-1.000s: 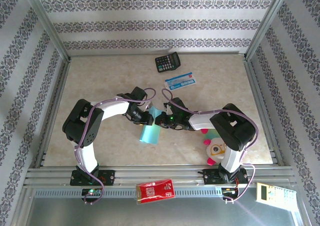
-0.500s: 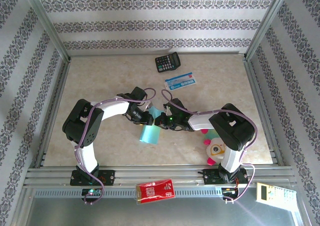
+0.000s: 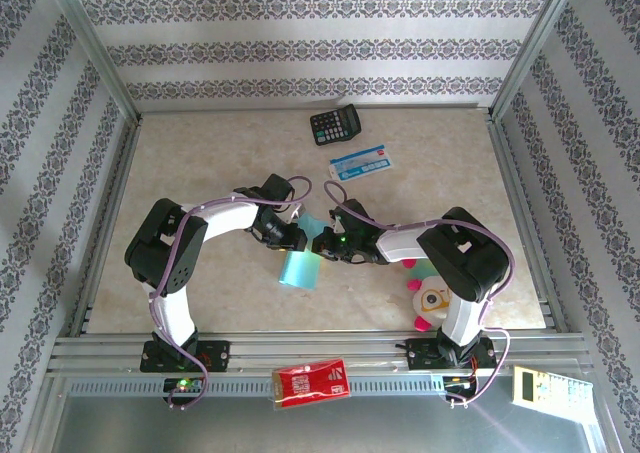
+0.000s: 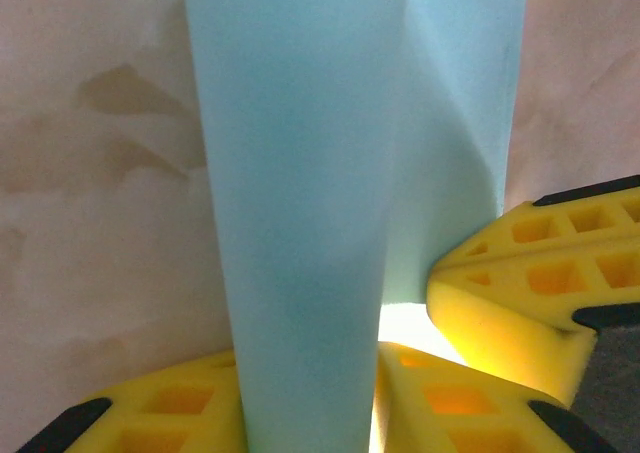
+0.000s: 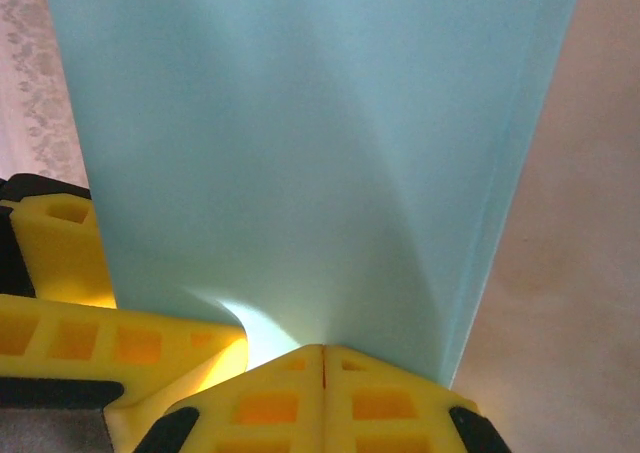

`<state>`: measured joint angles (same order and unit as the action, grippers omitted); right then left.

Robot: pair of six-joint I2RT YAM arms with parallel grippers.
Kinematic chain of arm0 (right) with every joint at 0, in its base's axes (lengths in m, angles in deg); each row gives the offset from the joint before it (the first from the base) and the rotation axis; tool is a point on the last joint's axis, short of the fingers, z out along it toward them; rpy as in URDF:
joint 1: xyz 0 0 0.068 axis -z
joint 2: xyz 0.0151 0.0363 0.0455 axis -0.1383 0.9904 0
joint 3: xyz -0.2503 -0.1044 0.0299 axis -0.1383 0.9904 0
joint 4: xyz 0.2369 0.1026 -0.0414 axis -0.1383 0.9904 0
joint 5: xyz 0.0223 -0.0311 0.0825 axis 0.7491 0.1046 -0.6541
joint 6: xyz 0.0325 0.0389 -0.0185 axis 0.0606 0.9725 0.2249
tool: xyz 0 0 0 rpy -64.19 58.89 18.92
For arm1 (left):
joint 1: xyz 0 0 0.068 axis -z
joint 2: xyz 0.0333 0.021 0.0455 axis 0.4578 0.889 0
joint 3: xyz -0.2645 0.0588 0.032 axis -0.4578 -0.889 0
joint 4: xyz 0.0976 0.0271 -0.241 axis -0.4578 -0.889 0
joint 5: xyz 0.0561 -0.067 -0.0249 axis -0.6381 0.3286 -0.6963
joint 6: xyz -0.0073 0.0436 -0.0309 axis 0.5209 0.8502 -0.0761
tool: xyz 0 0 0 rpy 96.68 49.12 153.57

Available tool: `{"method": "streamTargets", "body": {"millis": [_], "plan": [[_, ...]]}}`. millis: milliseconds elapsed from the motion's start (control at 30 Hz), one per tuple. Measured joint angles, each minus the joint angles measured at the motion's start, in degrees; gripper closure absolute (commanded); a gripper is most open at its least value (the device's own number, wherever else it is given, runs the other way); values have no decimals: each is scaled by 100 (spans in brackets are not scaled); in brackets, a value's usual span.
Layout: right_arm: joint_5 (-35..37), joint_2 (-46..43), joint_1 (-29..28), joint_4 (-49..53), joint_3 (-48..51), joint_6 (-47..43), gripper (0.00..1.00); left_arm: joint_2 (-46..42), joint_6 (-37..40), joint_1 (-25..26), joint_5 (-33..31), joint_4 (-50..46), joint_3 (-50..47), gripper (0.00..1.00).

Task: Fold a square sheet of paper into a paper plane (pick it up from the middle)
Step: Hold the square sheet of paper at the center of the table.

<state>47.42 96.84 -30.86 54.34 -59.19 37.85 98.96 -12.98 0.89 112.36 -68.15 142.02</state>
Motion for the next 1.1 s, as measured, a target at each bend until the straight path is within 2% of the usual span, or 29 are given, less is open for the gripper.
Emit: {"method": "streamTargets", "body": {"millis": [367, 700, 967, 1100], "plan": [[63, -2, 0, 15, 17, 13, 100, -13, 0, 4, 0, -2, 0, 64], [107, -7, -9, 20, 33, -4, 100, -70, -44, 66, -13, 0, 15, 52], [120, -7, -9, -26, 55, -4, 100, -448, -59, -55, -715, -120, 15, 36], [122, -7, -9, -48, 66, -4, 100, -968, -188, -164, -846, -192, -4, 38]]}}
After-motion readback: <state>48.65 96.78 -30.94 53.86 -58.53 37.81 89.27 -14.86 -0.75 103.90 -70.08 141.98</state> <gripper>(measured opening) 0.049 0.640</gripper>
